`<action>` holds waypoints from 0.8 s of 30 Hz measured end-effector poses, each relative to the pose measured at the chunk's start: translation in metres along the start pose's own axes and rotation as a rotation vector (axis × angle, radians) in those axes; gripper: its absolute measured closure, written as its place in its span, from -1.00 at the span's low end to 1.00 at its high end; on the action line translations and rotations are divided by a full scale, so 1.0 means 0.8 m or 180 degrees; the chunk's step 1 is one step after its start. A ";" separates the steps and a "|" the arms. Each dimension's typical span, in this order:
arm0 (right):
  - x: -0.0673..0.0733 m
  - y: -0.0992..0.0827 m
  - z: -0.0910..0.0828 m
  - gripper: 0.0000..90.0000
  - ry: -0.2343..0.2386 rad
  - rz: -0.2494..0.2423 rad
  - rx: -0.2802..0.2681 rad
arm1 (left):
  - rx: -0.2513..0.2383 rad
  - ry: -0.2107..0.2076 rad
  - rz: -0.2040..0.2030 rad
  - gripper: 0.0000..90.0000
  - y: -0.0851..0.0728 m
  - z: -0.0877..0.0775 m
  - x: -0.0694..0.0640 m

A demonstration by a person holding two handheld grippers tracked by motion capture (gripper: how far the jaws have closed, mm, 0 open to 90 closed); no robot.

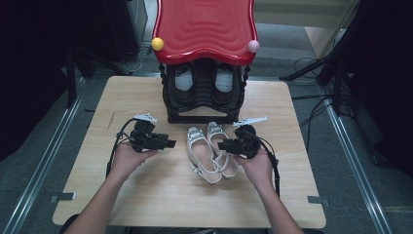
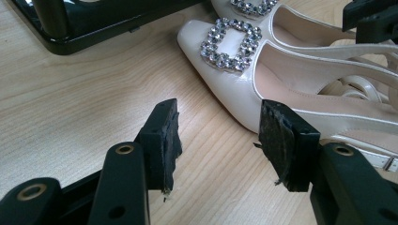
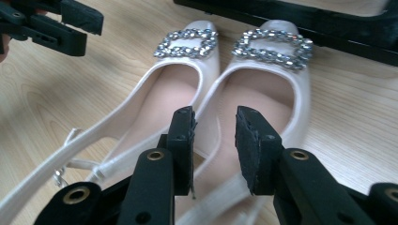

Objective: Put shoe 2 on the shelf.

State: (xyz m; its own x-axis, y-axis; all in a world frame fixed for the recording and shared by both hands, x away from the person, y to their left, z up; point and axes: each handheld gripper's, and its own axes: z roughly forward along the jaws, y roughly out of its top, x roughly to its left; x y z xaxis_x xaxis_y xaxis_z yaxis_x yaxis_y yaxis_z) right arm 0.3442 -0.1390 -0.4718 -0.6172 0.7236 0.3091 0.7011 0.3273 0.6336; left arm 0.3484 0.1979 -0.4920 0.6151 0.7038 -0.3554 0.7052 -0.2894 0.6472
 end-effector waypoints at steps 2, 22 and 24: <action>0.005 0.005 0.005 0.51 -0.0008 -0.0011 0.0066 | -0.0026 -0.0007 -0.0011 0.07 0.000 0.000 0.001; 0.034 0.031 0.061 0.46 -0.0334 -0.0173 0.0811 | -0.0042 -0.0016 -0.0074 0.08 0.002 0.000 0.010; 0.033 0.031 0.065 0.46 -0.0340 -0.0122 0.0879 | -0.0044 -0.0015 -0.0078 0.08 0.002 0.000 0.010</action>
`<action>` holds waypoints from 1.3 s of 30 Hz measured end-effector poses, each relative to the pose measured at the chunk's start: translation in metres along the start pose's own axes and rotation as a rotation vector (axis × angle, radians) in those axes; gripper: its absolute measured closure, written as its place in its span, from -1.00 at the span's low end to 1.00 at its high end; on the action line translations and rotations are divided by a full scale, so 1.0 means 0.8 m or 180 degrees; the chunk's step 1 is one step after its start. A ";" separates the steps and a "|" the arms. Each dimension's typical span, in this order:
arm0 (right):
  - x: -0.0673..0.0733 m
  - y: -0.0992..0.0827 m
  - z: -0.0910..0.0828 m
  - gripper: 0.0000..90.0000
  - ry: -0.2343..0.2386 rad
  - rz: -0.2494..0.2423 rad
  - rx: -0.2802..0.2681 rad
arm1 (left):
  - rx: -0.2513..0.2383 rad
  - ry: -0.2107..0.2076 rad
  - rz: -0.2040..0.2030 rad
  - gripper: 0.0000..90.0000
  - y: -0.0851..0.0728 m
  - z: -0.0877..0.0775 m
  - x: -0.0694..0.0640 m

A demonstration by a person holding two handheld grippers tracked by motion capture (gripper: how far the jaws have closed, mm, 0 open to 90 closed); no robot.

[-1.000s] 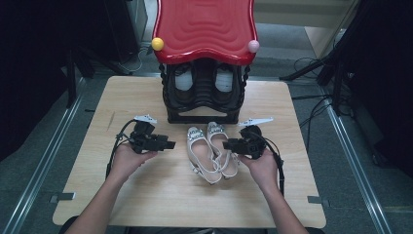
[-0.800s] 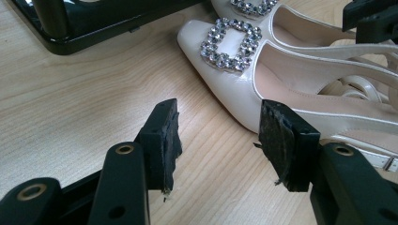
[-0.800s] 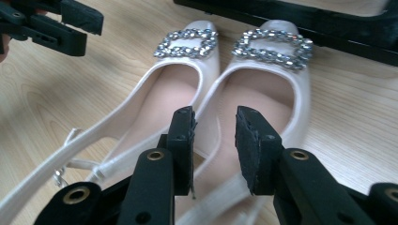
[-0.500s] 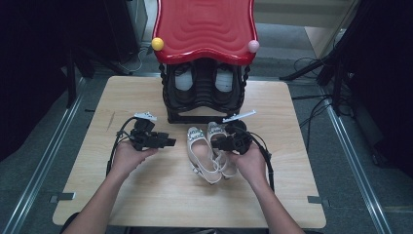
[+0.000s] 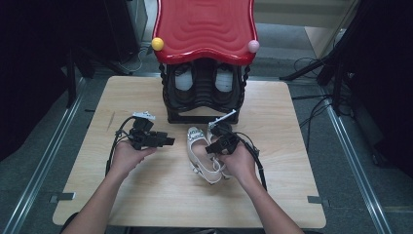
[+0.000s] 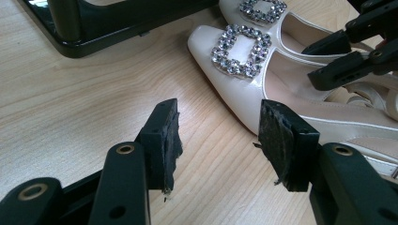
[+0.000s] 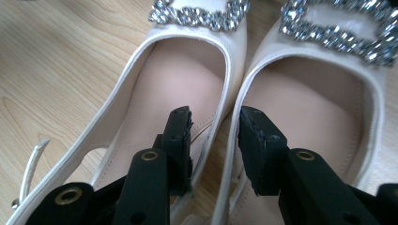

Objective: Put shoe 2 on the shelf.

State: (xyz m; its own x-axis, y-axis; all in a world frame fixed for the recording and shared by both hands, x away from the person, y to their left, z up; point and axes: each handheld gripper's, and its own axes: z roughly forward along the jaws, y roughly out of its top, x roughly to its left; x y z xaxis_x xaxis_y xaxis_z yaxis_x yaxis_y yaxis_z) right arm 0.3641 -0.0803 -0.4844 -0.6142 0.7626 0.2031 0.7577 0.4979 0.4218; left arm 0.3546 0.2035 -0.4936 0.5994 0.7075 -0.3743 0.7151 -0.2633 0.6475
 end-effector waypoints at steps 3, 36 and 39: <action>0.000 0.001 0.007 0.47 -0.0049 0.0001 0.0128 | 0.0009 -0.0005 -0.0005 0.08 0.000 0.000 0.001; 0.011 0.024 -0.035 0.91 0.0273 -0.0576 0.0412 | -0.0209 0.0120 -0.0200 0.08 -0.008 -0.029 0.030; 0.018 0.031 -0.044 0.91 0.0389 -0.0881 0.0412 | -0.0226 0.0137 -0.0242 0.09 -0.010 -0.033 0.034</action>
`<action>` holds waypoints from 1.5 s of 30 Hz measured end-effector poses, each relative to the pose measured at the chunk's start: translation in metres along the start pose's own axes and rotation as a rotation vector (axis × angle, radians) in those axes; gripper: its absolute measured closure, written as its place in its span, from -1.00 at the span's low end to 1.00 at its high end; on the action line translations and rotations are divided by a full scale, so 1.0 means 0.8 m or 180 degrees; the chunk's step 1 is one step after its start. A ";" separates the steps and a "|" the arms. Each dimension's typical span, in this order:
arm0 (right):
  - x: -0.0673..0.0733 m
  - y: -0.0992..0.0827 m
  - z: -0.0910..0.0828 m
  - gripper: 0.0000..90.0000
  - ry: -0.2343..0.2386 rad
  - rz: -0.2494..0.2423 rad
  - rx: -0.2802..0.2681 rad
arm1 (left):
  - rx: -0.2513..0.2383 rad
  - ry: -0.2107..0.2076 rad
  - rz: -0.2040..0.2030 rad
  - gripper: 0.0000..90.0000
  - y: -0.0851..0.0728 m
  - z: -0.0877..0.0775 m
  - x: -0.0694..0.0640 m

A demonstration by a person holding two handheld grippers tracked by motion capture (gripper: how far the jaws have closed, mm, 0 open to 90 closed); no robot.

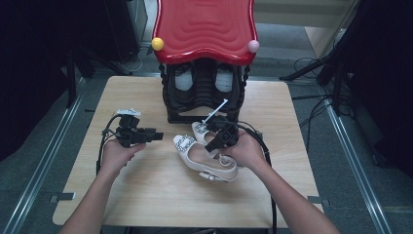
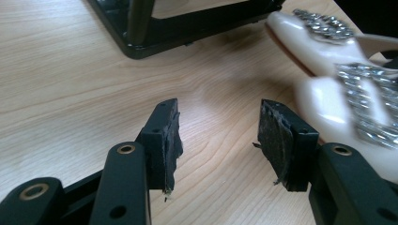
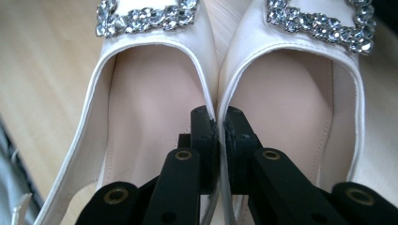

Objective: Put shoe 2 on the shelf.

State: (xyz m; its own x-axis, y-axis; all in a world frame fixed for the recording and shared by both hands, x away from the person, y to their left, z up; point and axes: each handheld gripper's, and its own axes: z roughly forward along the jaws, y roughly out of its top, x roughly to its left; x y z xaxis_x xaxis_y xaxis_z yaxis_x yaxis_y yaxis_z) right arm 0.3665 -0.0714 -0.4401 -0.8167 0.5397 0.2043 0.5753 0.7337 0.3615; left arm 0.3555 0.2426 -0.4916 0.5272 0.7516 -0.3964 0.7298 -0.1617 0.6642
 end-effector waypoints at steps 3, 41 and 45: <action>0.006 0.011 -0.010 0.91 0.0008 -0.0383 -0.0018 | -0.0031 0.0035 -0.0020 0.09 -0.002 -0.006 0.003; 0.021 0.113 -0.238 0.90 0.0784 -0.0668 -0.1557 | -0.0165 0.0199 -0.0214 0.08 -0.036 -0.045 0.017; 0.009 0.117 -0.255 0.90 0.0720 -0.0372 -0.1771 | -0.0184 0.0163 -0.0201 0.08 -0.033 -0.040 0.015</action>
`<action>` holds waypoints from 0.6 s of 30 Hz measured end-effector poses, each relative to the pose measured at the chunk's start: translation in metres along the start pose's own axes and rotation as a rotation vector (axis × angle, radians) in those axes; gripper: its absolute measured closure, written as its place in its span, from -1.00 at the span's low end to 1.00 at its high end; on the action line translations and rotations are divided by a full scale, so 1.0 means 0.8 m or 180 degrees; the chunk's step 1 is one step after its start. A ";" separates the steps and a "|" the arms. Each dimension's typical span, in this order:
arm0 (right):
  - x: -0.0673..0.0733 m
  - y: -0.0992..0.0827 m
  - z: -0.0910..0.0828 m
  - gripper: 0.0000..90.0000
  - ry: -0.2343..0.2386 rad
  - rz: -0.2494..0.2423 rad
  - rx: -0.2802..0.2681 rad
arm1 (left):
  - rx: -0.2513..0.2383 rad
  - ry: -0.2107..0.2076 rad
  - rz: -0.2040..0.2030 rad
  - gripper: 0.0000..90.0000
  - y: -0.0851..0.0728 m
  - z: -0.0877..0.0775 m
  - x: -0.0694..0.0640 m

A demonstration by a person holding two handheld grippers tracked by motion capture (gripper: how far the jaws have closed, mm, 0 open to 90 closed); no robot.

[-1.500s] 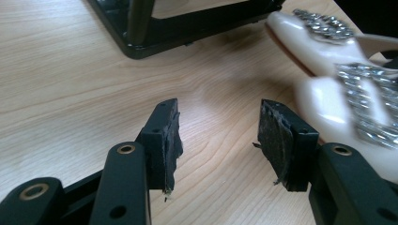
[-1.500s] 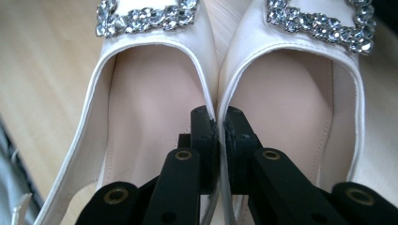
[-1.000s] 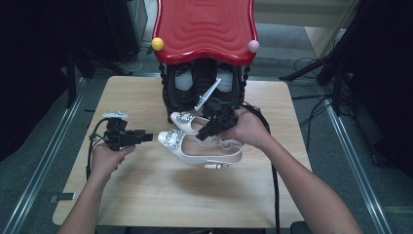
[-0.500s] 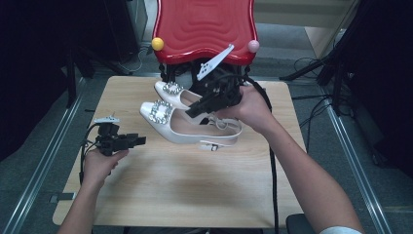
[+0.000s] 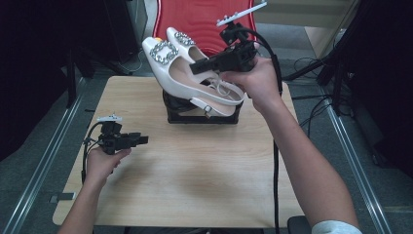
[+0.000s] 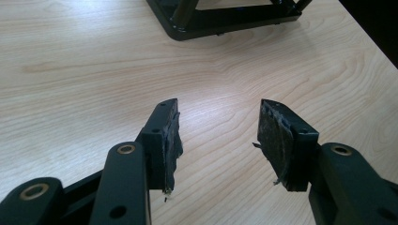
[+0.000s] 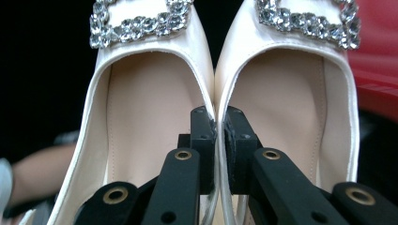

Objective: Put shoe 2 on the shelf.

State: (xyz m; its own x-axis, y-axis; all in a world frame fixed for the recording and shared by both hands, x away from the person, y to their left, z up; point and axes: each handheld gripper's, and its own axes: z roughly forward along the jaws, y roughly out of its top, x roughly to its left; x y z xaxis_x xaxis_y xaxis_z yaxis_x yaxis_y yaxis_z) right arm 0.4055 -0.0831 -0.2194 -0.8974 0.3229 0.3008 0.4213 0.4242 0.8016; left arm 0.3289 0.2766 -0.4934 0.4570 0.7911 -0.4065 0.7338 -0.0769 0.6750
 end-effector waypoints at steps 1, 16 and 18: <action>-0.004 0.003 -0.004 0.90 -0.0019 0.0071 -0.0060 | 0.0009 -0.0009 0.0004 0.08 0.000 0.001 0.000; -0.048 0.051 -0.043 0.90 -0.0493 0.0702 -0.0717 | 0.0166 -0.0061 0.0197 0.06 0.000 0.018 -0.010; -0.053 0.057 -0.046 0.90 -0.0578 0.0748 -0.0763 | 0.0180 -0.0072 0.0209 0.06 0.000 0.018 -0.010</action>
State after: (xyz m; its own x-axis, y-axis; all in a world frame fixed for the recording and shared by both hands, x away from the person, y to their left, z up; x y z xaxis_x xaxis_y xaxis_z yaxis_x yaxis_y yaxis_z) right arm 0.4579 -0.1085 -0.1762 -0.7329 0.5417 0.4116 0.5509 0.1176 0.8262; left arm 0.3328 0.2615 -0.4993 0.5157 0.7694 -0.3768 0.7289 -0.1628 0.6650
